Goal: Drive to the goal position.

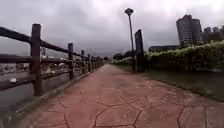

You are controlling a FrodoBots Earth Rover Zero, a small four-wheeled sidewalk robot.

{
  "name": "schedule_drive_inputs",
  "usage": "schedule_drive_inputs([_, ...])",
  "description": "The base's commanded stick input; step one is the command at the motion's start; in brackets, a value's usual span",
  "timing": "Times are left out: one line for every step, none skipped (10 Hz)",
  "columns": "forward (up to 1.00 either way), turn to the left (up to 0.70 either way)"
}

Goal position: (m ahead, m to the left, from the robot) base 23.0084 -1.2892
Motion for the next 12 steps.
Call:
schedule_drive_inputs([1.00,0.00])
schedule_drive_inputs([1.00,0.00])
schedule_drive_inputs([1.00,0.00])
schedule_drive_inputs([1.00,0.00])
schedule_drive_inputs([1.00,0.00])
schedule_drive_inputs([1.00,0.00])
schedule_drive_inputs([1.00,0.00])
schedule_drive_inputs([1.00,0.00])
schedule_drive_inputs([1.00,0.23])
schedule_drive_inputs([1.00,0.31])
schedule_drive_inputs([1.00,0.15])
schedule_drive_inputs([1.00,0.00])
